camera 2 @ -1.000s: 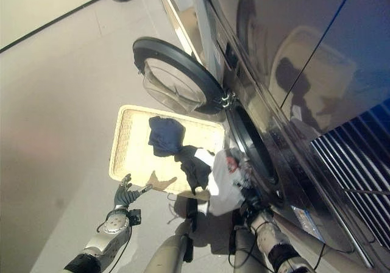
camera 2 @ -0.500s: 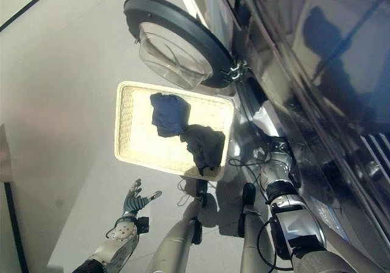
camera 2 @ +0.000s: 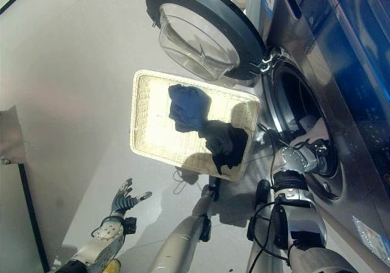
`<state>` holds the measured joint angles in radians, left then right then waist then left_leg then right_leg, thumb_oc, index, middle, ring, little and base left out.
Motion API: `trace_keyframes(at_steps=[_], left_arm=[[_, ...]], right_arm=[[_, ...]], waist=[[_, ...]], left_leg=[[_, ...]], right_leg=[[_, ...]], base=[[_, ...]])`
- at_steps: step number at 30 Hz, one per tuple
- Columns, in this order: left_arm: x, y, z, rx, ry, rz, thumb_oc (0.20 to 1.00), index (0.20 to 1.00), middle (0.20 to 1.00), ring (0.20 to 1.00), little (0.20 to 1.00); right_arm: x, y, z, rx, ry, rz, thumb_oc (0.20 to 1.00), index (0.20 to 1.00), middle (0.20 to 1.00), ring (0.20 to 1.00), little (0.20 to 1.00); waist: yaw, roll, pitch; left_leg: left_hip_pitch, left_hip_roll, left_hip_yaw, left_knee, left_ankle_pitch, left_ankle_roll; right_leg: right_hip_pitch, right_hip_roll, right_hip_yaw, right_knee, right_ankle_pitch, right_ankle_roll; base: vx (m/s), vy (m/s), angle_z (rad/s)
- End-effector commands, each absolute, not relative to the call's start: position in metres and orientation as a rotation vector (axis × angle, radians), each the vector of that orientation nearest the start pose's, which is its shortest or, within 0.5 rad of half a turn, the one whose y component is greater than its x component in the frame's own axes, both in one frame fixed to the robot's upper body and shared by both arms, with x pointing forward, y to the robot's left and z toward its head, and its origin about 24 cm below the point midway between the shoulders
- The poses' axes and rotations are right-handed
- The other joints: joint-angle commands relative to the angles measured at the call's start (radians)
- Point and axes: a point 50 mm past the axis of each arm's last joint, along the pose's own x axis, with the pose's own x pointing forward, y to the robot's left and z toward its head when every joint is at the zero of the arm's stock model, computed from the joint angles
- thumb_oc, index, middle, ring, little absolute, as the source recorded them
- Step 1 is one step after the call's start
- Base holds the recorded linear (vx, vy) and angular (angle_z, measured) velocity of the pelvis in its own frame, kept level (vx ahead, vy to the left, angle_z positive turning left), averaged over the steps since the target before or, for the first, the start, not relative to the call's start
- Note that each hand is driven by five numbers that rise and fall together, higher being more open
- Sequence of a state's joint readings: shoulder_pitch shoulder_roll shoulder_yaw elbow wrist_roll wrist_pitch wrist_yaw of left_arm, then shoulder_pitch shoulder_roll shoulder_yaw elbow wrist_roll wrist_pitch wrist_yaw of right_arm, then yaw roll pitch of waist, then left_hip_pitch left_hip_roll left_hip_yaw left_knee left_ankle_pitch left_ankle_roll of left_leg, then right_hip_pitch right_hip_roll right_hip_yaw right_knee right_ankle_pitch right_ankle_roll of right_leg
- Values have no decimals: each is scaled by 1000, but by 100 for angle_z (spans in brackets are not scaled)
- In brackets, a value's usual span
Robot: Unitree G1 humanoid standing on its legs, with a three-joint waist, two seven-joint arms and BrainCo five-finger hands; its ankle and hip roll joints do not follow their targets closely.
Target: Put the clothes into the washing machine.
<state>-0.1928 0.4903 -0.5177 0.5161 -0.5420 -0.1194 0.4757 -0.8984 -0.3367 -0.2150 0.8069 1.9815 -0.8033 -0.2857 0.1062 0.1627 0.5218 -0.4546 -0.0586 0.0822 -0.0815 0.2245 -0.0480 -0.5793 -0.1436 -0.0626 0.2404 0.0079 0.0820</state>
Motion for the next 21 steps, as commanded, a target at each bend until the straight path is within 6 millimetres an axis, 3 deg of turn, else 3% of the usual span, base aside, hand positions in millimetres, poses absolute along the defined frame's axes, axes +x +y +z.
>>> trace_keyframes(at_steps=[1, 3, 5, 7, 8, 11, 13, 16, 21], left_arm=[[257, 212, -27, 139, 329, 301, 1000, 1000, 1000, 1000, 1000], [261, 210, -23, 140, 295, 317, 1000, 1000, 1000, 1000, 1000], [261, 210, -23, 140, 295, 317, 1000, 1000, 1000, 1000, 1000], [273, 204, -7, 159, 171, 358, 1000, 1000, 1000, 1000, 1000], [273, 204, -7, 159, 171, 358, 1000, 1000, 1000, 1000, 1000], [290, 198, 26, 246, -32, 430, 1000, 1000, 1000, 1000, 1000], [297, 198, 37, 274, -79, 448, 1000, 1000, 1000, 1000, 1000], [314, 203, 58, 295, -132, 481, 1000, 1000, 1000, 1000, 1000], [330, 211, 75, 341, -149, 524, 1000, 1000, 1000, 1000, 1000]], right_arm=[[352, -348, 231, 1730, -635, -647, 1000, 1000, 1000, 1000, 1000], [366, -330, 207, 1681, -478, -580, 1000, 1000, 1000, 1000, 1000], [366, -330, 207, 1681, -478, -580, 1000, 1000, 1000, 1000, 1000], [382, -295, 176, 1621, -363, -394, 1000, 1000, 1000, 1000, 1000], [382, -295, 176, 1621, -363, -394, 1000, 1000, 1000, 1000, 1000], [382, -278, 175, 1547, -560, -213, 1000, 1000, 1000, 1000, 1000], [380, -274, 173, 1546, -624, -182, 1000, 1000, 1000, 1000, 1000], [376, -274, 171, 1518, -702, -207, 1000, 1000, 1000, 1000, 1000], [370, -271, 163, 1472, -749, -265, 1000, 1000, 1000, 1000, 1000]], waist=[[-77, 41, -2], [-74, 32, -2], [-74, 32, -2], [-67, 9, -2], [-67, 9, -2], [-72, -12, -2], [-75, -19, -2], [-88, -33, -2], [-111, -48, -2]], left_leg=[[-10, -12, -9, 100, -108, -14], [-23, -7, -5, 95, -103, -16], [-23, -7, -5, 95, -103, -16], [-41, -4, -2, 78, -93, -13], [-41, -4, -2, 78, -93, -13], [-61, -4, -12, 83, -92, -13], [-67, -5, -16, 91, -95, -13], [-78, -11, -20, 115, -108, -11], [-106, -13, -12, 156, -120, -11]], right_leg=[[35, 34, -70, -164, 123, 3], [28, 36, -75, -172, 128, 3], [28, 36, -75, -172, 128, 3], [15, 45, -80, -184, 138, 2], [15, 45, -80, -184, 138, 2], [-6, 53, -71, -181, 144, 3], [-12, 54, -67, -176, 144, 4], [-24, 59, -55, -164, 143, 4], [-52, 63, -44, -142, 143, 3]], base=[[-21, -3, -7], [-22, -13, -5], [-13, -16, -13], [-70, -65, -37], [-89, -37, -19], [-66, 28, -7], [-45, 34, -9], [-46, 57, -9], [-41, 53, 1]])
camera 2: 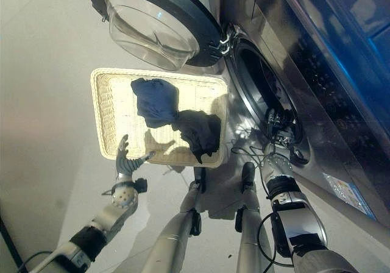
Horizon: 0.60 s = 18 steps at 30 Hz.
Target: Put the clothes into the washing machine.
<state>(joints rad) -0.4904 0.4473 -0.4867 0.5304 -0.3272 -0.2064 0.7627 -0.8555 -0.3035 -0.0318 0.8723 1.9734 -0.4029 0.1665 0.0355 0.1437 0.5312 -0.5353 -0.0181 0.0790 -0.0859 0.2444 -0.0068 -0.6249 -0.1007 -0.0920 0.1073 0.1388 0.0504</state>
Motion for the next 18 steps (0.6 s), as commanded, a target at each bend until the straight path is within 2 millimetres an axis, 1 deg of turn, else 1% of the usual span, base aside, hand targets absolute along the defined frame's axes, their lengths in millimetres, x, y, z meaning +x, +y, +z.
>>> trace_keyframes(at_steps=[1, 4, 6, 7, 8, 9, 10, 11, 12, 13, 14, 16, 17, 18], left_arm=[[335, 213, 80, 356, -149, 539, 1000, 1000, 1000, 1000, 1000], [348, 217, 92, 373, -137, 581, 1000, 1000, 1000, 1000, 1000], [352, 219, 95, 357, -119, 615, 1000, 1000, 1000, 1000, 1000], [357, 223, 97, 333, -95, 655, 1000, 1000, 1000, 1000, 1000], [358, 224, 97, 327, -89, 667, 1000, 1000, 1000, 1000, 1000], [362, 230, 101, 316, -63, 723, 1000, 1000, 1000, 1000, 1000], [364, 235, 104, 318, -49, 757, 1000, 1000, 1000, 1000, 1000], [364, 236, 105, 321, -42, 772, 1000, 1000, 1000, 1000, 1000], [367, 245, 109, 325, -6, 826, 1000, 1000, 1000, 1000, 1000], [369, 252, 114, 319, 19, 867, 1000, 1000, 1000, 1000, 1000], [370, 257, 116, 313, 41, 892, 1000, 1000, 1000, 1000, 1000], [371, 263, 121, 314, 54, 926, 1000, 1000, 1000, 1000, 1000], [372, 269, 125, 313, 62, 952, 1000, 1000, 1000, 1000, 1000], [374, 276, 135, 285, 70, 992, 1000, 1000, 1000, 1000, 1000]], right_arm=[[368, -269, 158, 1451, -753, -291, 1000, 1000, 1000, 1000, 1000], [367, -257, 149, 1362, -693, -313, 1000, 1000, 1000, 1000, 1000], [368, -249, 142, 1287, -631, -314, 1000, 1000, 1000, 1000, 1000], [368, -239, 135, 1163, -560, -306, 1000, 1000, 1000, 1000, 1000], [368, -234, 133, 1132, -526, -303, 1000, 1000, 1000, 1000, 1000], [367, -220, 120, 991, -421, -282, 1000, 1000, 1000, 1000, 1000], [366, -213, 111, 950, -367, -261, 1000, 1000, 1000, 1000, 1000], [365, -210, 107, 930, -346, -247, 1000, 1000, 1000, 1000, 1000], [361, -202, 94, 853, -282, -201, 1000, 1000, 1000, 1000, 1000], [358, -196, 88, 768, -260, -155, 1000, 1000, 1000, 1000, 1000], [355, -192, 84, 739, -248, -134, 1000, 1000, 1000, 1000, 1000], [354, -188, 81, 719, -226, -105, 1000, 1000, 1000, 1000, 1000], [352, -186, 77, 682, -214, -73, 1000, 1000, 1000, 1000, 1000], [351, -183, 77, 643, -205, -36, 1000, 1000, 1000, 1000, 1000]], waist=[[-48, -36, -11], [-68, -46, -11], [-78, -51, -11], [-89, -58, -11], [-94, -61, -11], [-113, -73, -11], [-125, -80, -11], [-130, -84, -11], [-149, -97, -11], [-166, -108, -11], [-173, -114, -11], [-188, -127, -11], [-200, -135, -11], [-213, -147, -11]], left_leg=[[-39, -53, -5, 174, -143, -52], [-59, -51, 9, 194, -150, -52], [-65, -49, 16, 199, -151, -52], [-73, -48, 27, 208, -152, -53], [-77, -48, 31, 213, -154, -54], [-94, -45, 46, 234, -159, -59], [-103, -43, 56, 247, -164, -61], [-107, -42, 60, 253, -166, -61], [-121, -38, 75, 274, -176, -64], [-135, -33, 87, 294, -184, -66], [-135, -28, 93, 311, -201, -68], [-153, -30, 100, 325, -198, -69], [-160, -28, 104, 337, -207, -69], [-172, -26, 111, 352, -217, -68]], right_leg=[[-18, 22, -8, -1, 12, 34], [-37, 27, 2, 11, 11, 31], [-44, 31, 7, 13, 10, 28], [-54, 34, 12, 14, 11, 26], [-57, 34, 14, 14, 12, 26], [-75, 37, 23, 16, 16, 23], [-84, 38, 28, 17, 17, 22], [-88, 39, 31, 18, 18, 21], [-101, 38, 38, 18, 20, 19], [-116, 41, 46, 21, 22, 18], [-116, 44, 50, 25, 13, 18], [-134, 43, 59, 23, 24, 16], [-143, 49, 69, 22, 26, 16], [-159, 53, 79, 22, 28, 15]], base=[[-42, 75, 0], [-33, 88, 2], [-28, 112, -6], [-25, 114, -11], [-36, 196, -20], [-24, 175, -16], [-18, 178, -17], [-9, 157, -18], [-11, 165, -23], [4, 175, -22], [-11, 119, -17], [-15, 65, -18], [-15, 89, -11], [-28, 155, -6]])
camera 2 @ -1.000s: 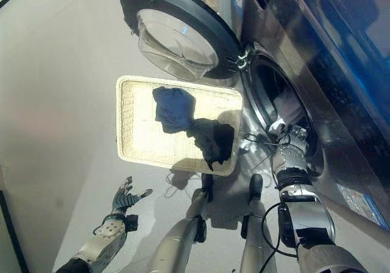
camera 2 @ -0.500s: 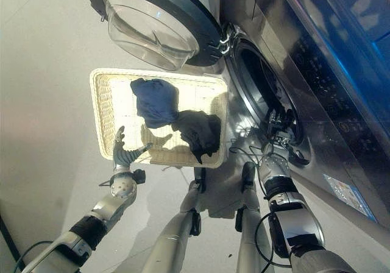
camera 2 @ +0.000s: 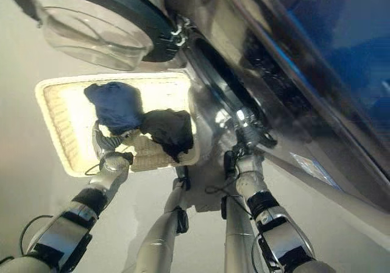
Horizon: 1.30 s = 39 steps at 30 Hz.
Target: Put the clothes into the washing machine.
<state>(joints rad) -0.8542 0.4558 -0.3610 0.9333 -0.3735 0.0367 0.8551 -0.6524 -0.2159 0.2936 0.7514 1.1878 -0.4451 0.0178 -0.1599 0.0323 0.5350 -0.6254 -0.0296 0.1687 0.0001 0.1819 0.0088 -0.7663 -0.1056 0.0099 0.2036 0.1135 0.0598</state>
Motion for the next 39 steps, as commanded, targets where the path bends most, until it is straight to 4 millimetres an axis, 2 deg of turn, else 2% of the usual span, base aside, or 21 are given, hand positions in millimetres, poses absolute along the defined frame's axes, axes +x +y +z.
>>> trace_keyframes(at_steps=[1, 3, 4, 5, 6, 14, 15, 16, 17, 23, 28, 31, 34, 38, 39], left_arm=[[375, 284, 146, 216, 68, 1058, 1000, 1000, 1000, 1000, 1000], [374, 286, 147, 211, 71, 1067, 1000, 1000, 1000, 1000, 1000], [373, 297, 160, 163, 48, 1131, 1000, 1000, 1000, 1000, 1000], [373, 299, 162, 152, 45, 1140, 1000, 1000, 1000, 1000, 1000], [373, 306, 176, 133, 29, 1183, 1000, 1000, 1000, 1000, 1000], [367, 326, 217, 86, -6, 1325, 1000, 1000, 1000, 1000, 1000], [366, 328, 222, 68, -8, 1335, 608, 608, 608, 608, 608], [366, 329, 222, 68, -9, 1335, 608, 608, 608, 608, 608], [366, 331, 225, 55, -12, 1338, 200, 200, 200, 200, 200], [363, 334, 228, -85, -72, 1371, 200, 200, 200, 200, 200], [358, 326, 220, -237, -199, 1419, 200, 200, 200, 200, 200], [358, 321, 212, -207, -219, 1399, 200, 200, 200, 200, 200], [358, 312, 201, -112, -221, 1344, 200, 200, 200, 200, 200], [357, 305, 183, -17, -216, 1261, 200, 200, 200, 200, 200], [357, 304, 183, -9, -221, 1253, 200, 200, 200, 200, 200]], right_arm=[[348, -179, 73, 584, -178, 17, 1000, 1000, 1000, 1000, 1000], [347, -179, 71, 580, -172, 21, 1000, 1000, 1000, 1000, 1000], [341, -177, 63, 546, -145, 65, 1000, 1000, 1000, 1000, 1000], [340, -177, 62, 540, -142, 72, 1000, 1000, 1000, 1000, 1000], [333, -176, 53, 545, -117, 98, 1000, 1000, 1000, 1000, 1000], [312, -167, 34, 573, -74, 173, 1000, 1000, 1000, 1000, 1000], [309, -166, 32, 573, -68, 184, 1000, 1000, 1000, 1000, 1000], [309, -166, 32, 574, -68, 185, 1000, 1000, 1000, 1000, 1000], [306, -165, 30, 560, -62, 190, 1000, 1000, 1000, 1000, 1000], [300, -160, 26, 522, -57, 209, 1000, 1000, 1000, 1000, 1000], [299, -147, 31, 464, -67, 236, 1000, 1000, 1000, 1000, 1000], [299, -141, 35, 421, -74, 256, 1000, 1000, 1000, 1000, 1000], [301, -132, 42, 375, -91, 283, 1000, 1000, 1000, 1000, 1000], [301, -124, 47, 301, -100, 304, 1000, 1000, 1000, 1000, 1000], [302, -123, 48, 286, -108, 311, 1000, 1000, 1000, 1000, 1000]], waist=[[-38, -49, -15], [-38, -50, -15], [-55, -64, -15], [-57, -67, -15], [-74, -83, -15], [-136, -130, -15], [-144, -136, -15], [-144, -136, -15], [-150, -141, -15], [-152, -148, -15], [-114, -134, -15], [-91, -124, -15], [-59, -108, -15], [0, -83, -15], [2, -82, -15]], left_leg=[[-101, -11, 28, 284, -168, -81], [-99, -7, 28, 292, -181, -82], [-118, -3, 31, 317, -197, -82], [-121, -2, 31, 323, -202, -81], [-146, 1, 31, 354, -222, -80], [-222, 24, 52, 428, -273, -78], [-232, 27, 51, 436, -278, -79], [-233, 27, 51, 437, -279, -79], [-242, 27, 49, 445, -285, -79], [-246, 22, 31, 452, -296, -75], [-214, 0, -13, 416, -276, -70], [-189, -10, -33, 388, -258, -70], [-154, -20, -56, 331, -207, -73], [-100, -15, -93, 271, -170, -75], [-103, -18, -95, 262, -155, -74]], right_leg=[[-46, 63, -3, -75, 56, 6], [-44, 67, -1, -71, 48, 7], [-70, 68, 15, -64, 50, 8], [-73, 68, 17, -62, 49, 8], [-102, 67, 26, -54, 52, 11], [-186, 64, 38, -38, 68, 19], [-196, 63, 42, -36, 70, 20], [-197, 63, 42, -35, 70, 20], [-204, 63, 45, -33, 72, 20], [-211, 67, 52, -22, 69, 17], [-178, 83, 56, -12, 49, 7], [-150, 89, 50, -8, 37, 3], [-113, 90, 33, -8, 30, -5], [-44, 95, -7, 12, -13, -12], [-46, 92, -11, 9, -5, -13]], base=[[-11, 134, -7], [6, 68, -17], [-4, 43, -23], [-6, 64, -24], [-1, 34, -1], [3, 42, -1], [0, 0, 0], [8, 36, 1], [0, 0, 0], [0, 5, 0], [-29, -35, 4], [-35, -59, 6], [-71, -93, 11], [-53, -98, 18], [-57, -137, 14]])
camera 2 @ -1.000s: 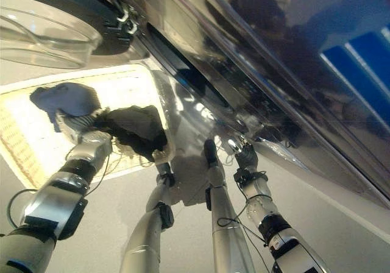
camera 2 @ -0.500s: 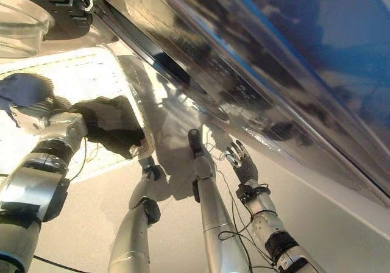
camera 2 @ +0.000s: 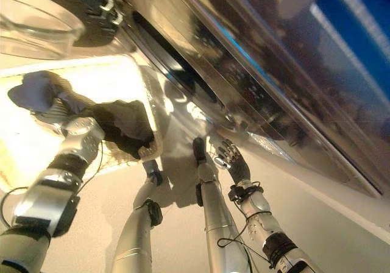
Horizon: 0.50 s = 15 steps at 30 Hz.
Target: Put the clothes into the washing machine.
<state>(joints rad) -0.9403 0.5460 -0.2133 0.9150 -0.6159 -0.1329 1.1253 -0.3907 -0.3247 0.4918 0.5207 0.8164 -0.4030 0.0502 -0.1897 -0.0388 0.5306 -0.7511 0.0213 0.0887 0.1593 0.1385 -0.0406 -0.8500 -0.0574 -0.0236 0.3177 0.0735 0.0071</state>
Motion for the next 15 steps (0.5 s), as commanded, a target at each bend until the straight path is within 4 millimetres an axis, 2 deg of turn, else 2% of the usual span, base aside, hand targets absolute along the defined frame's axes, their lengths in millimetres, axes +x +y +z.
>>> trace_keyframes(at_steps=[1, 3, 5, 6, 9, 11, 12, 14, 15], left_arm=[[356, 300, 177, 35, -225, 1208, 200, 200, 200, 200, 200], [356, 298, 175, 56, -231, 1179, 200, 200, 200, 200, 200], [355, 287, 166, 146, -259, 1026, 200, 200, 200, 200, 200], [354, 279, 157, 173, -268, 925, 200, 200, 200, 200, 200], [352, 267, 146, 226, -267, 800, 200, 200, 200, 200, 200], [348, 250, 136, 270, -290, 646, 200, 200, 200, 200, 200], [342, 233, 132, 332, -314, 496, 200, 200, 200, 200, 200], [336, 216, 132, 372, -336, 331, 200, 200, 200, 200, 200], [334, 213, 133, 374, -339, 308, 200, 200, 200, 200, 200]], right_arm=[[302, -119, 50, 244, -110, 315, 1000, 1000, 1000, 1000, 1000], [303, -116, 53, 205, -123, 322, 1000, 1000, 1000, 1000, 1000], [307, -108, 66, 12, -181, 338, 1000, 1000, 1000, 1000, 1000], [308, -105, 72, -49, -207, 346, 1000, 1000, 1000, 1000, 1000], [311, -103, 82, -97, -249, 355, 1000, 1000, 1000, 1000, 1000], [316, -101, 97, -122, -299, 361, 1000, 1000, 1000, 1000, 1000], [319, -101, 108, -114, -330, 360, 1000, 1000, 1000, 1000, 1000], [323, -101, 116, -114, -351, 362, 1000, 1000, 1000, 1000, 1000], [323, -101, 117, -117, -353, 362, 1000, 1000, 1000, 1000, 1000]], waist=[[53, -2, -11], [65, 3, -11], [114, 25, -11], [136, 33, -11], [165, 46, -11], [196, 62, -11], [223, 79, -11], [249, 97, -11], [253, 100, -11]], left_leg=[[46, -66, -31, 82, -105, -26], [56, -64, -37, 68, -96, -27], [98, -53, -69, 4, -48, -34], [130, -47, -79, -18, -42, -38], [159, -41, -88, -46, -28, -43], [170, -36, -101, -61, -9, -48], [186, -35, -113, -72, 1, -51], [203, -39, -128, -77, 5, -52], [206, -39, -130, -78, 5, -52]], right_leg=[[68, 45, 5, -98, 14, 38], [83, 46, -5, -96, 7, 38], [136, 42, -50, -97, -10, 37], [173, 37, -70, -94, -30, 39], [208, 31, -94, -93, -44, 40], [226, 23, -118, -84, -49, 42], [250, 14, -136, -74, -61, 45], [275, 0, -156, -67, -71, 46], [279, -2, -159, -67, -71, 47]], base=[[-38, -93, 7], [-48, -143, 23], [-121, -254, 31], [-90, -189, 36], [-64, -119, 41], [-84, -148, 29], [-74, -152, 28], [-56, -105, 24], [-33, -40, 30]])
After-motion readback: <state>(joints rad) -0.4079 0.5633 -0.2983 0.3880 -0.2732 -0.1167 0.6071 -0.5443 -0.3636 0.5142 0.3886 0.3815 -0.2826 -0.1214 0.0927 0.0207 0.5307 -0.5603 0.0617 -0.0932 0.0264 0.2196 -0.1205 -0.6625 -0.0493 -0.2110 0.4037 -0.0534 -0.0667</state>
